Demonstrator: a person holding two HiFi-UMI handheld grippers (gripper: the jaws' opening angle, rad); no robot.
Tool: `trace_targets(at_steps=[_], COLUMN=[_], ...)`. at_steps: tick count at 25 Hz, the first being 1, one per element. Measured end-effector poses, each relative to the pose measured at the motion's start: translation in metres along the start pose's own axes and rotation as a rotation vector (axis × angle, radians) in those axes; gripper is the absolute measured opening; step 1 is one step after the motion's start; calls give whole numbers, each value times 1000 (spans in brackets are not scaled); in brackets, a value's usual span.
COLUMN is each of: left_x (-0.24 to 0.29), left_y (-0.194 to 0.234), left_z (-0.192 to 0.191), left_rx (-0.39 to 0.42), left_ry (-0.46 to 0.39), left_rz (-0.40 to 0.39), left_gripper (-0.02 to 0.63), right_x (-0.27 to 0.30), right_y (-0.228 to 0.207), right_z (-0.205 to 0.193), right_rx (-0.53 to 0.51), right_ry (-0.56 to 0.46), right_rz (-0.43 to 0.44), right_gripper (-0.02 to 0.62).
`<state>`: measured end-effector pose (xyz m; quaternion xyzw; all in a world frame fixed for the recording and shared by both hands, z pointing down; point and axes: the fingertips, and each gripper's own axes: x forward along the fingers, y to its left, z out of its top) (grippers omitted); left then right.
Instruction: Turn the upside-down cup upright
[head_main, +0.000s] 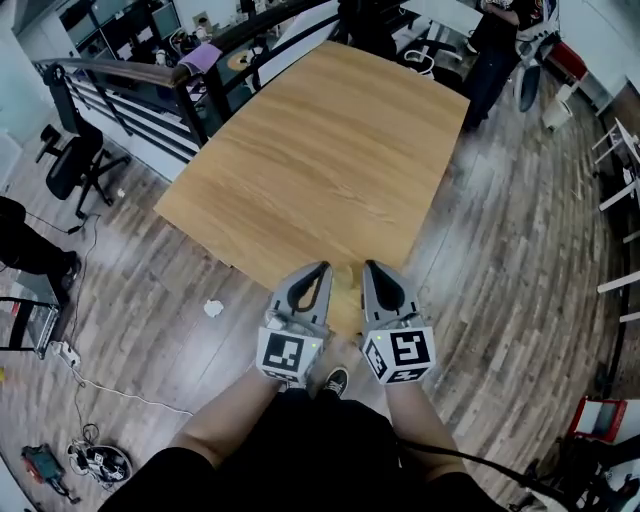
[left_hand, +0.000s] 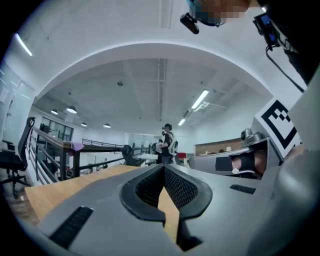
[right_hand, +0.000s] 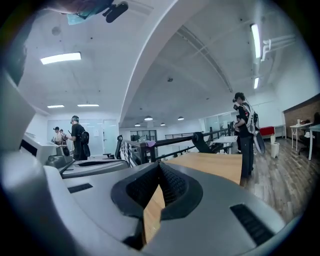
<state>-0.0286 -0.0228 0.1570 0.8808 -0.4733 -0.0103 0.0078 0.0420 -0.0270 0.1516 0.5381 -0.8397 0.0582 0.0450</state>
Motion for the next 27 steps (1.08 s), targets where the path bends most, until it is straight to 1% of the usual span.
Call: trace_targets(at_steps=[2,4,8,10,12,16,19,23,27], left_x=[-12,-26,-43,-51,-55,-52,-52,-49,-46], left_y=[-11,-27,-47,-50,-52,-53,-58,-61,-59], left_z=[15,26,50,53,55,60,62,62,61], left_rx=[7,8,6,-9,-5,-9,-28,11,-5], left_ry=[11,19,-5,-10,-21,-29,-32,-36,-35], left_rz=[7,-8,-39,-40,-48,-44,-35,-53,-54], left_gripper=[8,8,8,8,8,8,8,8,8], right_x=[-14,-32,-54,-61,-66,-72,-76,-77,-75], right_y=[13,25,41,45,48,50,49,47,49], right_z=[18,28,40,41,43,48,49,52,53], right_rx=[-38,-61,-84,-88,-93,-98,-97,-101,-108], right_ry=[-25,-40,-69,-74,-80,-98,-106,-119,-123], right_rz=[-9,-15,-17,-20,-22,-17,-16,-22,-17], right_gripper=[14,14,14,14,14,14,14,14,14])
